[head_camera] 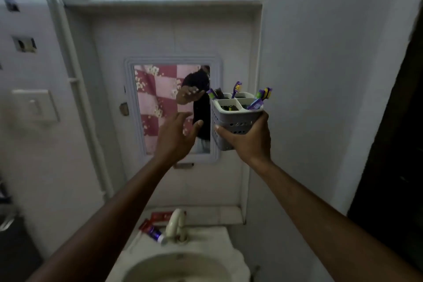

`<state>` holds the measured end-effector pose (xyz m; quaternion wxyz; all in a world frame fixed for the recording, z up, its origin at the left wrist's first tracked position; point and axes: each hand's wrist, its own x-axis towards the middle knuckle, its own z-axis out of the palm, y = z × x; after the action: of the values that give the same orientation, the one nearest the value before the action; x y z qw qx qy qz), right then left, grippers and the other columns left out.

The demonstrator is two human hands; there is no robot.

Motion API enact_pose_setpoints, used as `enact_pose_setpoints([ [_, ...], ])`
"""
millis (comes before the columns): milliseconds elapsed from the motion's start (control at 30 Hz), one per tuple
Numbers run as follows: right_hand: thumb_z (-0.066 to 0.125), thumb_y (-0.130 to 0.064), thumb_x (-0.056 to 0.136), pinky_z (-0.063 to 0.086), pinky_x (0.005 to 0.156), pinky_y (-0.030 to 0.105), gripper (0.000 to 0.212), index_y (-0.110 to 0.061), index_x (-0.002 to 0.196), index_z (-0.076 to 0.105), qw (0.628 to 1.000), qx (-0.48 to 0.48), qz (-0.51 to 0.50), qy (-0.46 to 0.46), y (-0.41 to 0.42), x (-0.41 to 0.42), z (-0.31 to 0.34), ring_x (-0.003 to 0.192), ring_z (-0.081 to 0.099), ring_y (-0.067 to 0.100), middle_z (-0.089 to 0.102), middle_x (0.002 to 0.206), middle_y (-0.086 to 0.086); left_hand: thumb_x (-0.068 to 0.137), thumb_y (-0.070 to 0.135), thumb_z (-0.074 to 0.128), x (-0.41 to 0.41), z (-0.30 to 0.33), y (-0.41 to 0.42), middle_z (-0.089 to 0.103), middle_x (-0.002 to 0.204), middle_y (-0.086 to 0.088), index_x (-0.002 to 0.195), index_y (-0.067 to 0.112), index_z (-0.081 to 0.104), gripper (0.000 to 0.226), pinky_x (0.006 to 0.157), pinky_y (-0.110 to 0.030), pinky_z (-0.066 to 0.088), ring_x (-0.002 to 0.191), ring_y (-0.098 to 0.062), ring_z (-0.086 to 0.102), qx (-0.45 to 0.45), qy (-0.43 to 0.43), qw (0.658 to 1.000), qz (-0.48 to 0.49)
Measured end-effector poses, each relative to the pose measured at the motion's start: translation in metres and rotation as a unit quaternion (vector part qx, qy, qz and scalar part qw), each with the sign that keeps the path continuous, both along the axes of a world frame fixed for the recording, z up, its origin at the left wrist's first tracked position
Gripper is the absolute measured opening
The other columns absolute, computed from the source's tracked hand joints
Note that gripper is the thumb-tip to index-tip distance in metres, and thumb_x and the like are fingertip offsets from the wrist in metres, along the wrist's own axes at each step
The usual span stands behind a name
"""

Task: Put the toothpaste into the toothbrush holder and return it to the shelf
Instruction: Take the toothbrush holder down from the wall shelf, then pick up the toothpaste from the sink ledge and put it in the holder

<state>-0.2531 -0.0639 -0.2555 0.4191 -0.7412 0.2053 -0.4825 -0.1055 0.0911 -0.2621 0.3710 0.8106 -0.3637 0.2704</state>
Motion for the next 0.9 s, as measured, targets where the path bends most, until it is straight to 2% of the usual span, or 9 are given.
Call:
enact_pose_setpoints([
  [100,0.089,-0.085,0.042,0.065,0.105,0.053,0.142,-0.017,0.160,0.045,0.999,0.019,0.009,0.044,0.007,-0.003,-0.051,0.137,0.072,0.028,0.069,0.154,0.002,0.103,0.064,0.054,-0.002,-0.058,0.016,0.069,0.137,-0.005,0.139,0.017,0.065,0.060,0.101,-0.043,0.054,0.123,-0.023,0.064,0.013,0.058,0.998,0.002],
  [200,0.092,-0.079,0.043,0.063,0.105,0.049,0.136,-0.017,0.157,0.049,0.995,0.044,0.018,0.087,0.014,-0.005,-0.092,0.136,0.072,0.027,0.070,0.152,0.001,0.102,0.067,0.051,-0.005,-0.109,0.029,0.072,0.132,-0.002,0.132,0.019,0.070,0.060,0.100,-0.045,0.055,0.119,-0.021,0.067,0.018,0.120,0.993,0.011],
  [300,0.108,-0.059,0.056,0.060,0.104,0.041,0.124,-0.015,0.156,0.050,0.987,0.068,0.021,0.143,0.019,0.001,-0.134,0.138,0.070,0.027,0.070,0.152,0.002,0.103,0.066,0.050,-0.001,-0.162,0.044,0.073,0.130,0.000,0.131,0.021,0.071,0.058,0.100,-0.048,0.056,0.117,-0.018,0.068,0.028,0.183,0.983,0.007],
  [433,0.110,-0.048,0.064,0.048,0.093,0.029,0.115,-0.014,0.155,0.049,0.974,0.094,0.015,0.205,0.020,0.020,-0.189,0.136,0.070,0.026,0.068,0.152,0.001,0.109,0.052,0.053,0.021,-0.223,0.067,0.076,0.124,0.000,0.129,0.018,0.073,0.045,0.096,-0.042,0.056,0.111,-0.018,0.070,0.041,0.239,0.969,0.041],
  [533,0.111,-0.046,0.061,0.053,0.096,0.032,0.115,-0.014,0.153,0.050,0.963,0.117,-0.003,0.242,0.025,0.038,-0.224,0.136,0.071,0.027,0.070,0.150,0.002,0.110,0.045,0.051,0.053,-0.274,0.086,0.079,0.107,-0.002,0.120,0.017,0.074,0.037,0.089,-0.045,0.059,0.099,-0.024,0.073,0.033,0.268,0.960,0.077],
  [600,0.111,-0.043,0.060,0.056,0.099,0.034,0.116,-0.012,0.152,0.049,0.955,0.137,-0.008,0.264,0.029,0.047,-0.247,0.135,0.072,0.029,0.070,0.149,0.003,0.110,0.040,0.050,0.072,-0.306,0.098,0.077,0.106,-0.001,0.118,0.017,0.072,0.033,0.090,-0.049,0.058,0.098,-0.026,0.071,0.054,0.301,0.948,0.085],
  [733,0.113,-0.036,0.062,0.048,0.097,0.028,0.118,-0.009,0.156,0.046,0.939,0.173,-0.006,0.298,0.038,0.068,-0.290,0.139,0.068,0.028,0.066,0.154,0.006,0.099,0.016,0.063,0.115,-0.359,0.116,0.071,0.116,-0.007,0.118,0.015,0.069,0.020,0.090,-0.050,0.058,0.105,-0.033,0.068,0.188,0.323,0.925,0.073],
  [833,0.113,-0.042,0.059,0.051,0.102,0.034,0.124,-0.011,0.157,0.044,0.927,0.200,-0.016,0.317,0.047,0.080,-0.319,0.143,0.067,0.033,0.065,0.157,0.009,0.086,0.009,0.076,0.141,-0.387,0.118,0.062,0.127,-0.013,0.120,0.016,0.069,0.036,0.085,-0.049,0.057,0.117,-0.036,0.060,0.342,0.269,0.900,0.021],
  [900,0.113,-0.041,0.060,0.050,0.100,0.032,0.120,-0.013,0.154,0.045,0.918,0.217,-0.026,0.332,0.051,0.084,-0.340,0.142,0.068,0.033,0.066,0.152,0.005,0.082,0.014,0.083,0.153,-0.398,0.115,0.055,0.138,-0.014,0.129,0.019,0.068,0.049,0.096,-0.050,0.056,0.128,-0.036,0.052,0.433,0.218,0.875,0.006],
])
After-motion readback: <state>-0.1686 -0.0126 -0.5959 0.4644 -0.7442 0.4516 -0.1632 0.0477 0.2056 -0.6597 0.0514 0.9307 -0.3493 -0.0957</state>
